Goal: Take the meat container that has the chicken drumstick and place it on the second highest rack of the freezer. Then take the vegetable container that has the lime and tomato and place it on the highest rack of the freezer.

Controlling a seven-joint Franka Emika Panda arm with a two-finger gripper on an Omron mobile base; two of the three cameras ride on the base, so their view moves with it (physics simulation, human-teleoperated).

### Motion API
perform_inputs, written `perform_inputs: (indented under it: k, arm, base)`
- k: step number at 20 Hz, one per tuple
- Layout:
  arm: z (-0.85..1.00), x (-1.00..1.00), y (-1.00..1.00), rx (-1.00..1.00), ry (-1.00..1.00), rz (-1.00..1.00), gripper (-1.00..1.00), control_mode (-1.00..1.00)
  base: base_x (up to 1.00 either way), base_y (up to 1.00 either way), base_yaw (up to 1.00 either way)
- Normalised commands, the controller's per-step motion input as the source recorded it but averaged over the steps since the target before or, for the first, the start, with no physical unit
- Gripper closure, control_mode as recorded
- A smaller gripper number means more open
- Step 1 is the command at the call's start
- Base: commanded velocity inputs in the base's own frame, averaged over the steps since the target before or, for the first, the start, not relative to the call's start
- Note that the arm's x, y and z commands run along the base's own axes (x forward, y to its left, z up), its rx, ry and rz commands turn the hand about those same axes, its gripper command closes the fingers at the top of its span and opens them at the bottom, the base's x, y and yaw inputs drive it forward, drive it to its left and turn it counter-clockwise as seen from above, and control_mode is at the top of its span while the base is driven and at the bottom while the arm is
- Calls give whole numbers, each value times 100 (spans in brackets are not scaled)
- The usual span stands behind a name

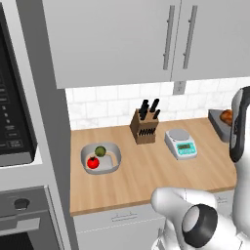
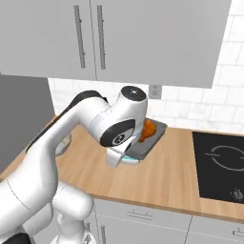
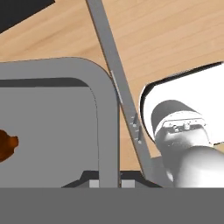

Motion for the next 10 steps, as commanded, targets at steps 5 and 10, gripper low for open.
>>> perform_inputs:
  k: [5,10]
  arm:
    - [59,-21,91,-8,-2,4,100,-100]
    - [37,-10,73,-3,12,14,100,-100]
  base:
    - [0,0,0]
    - [0,0,0]
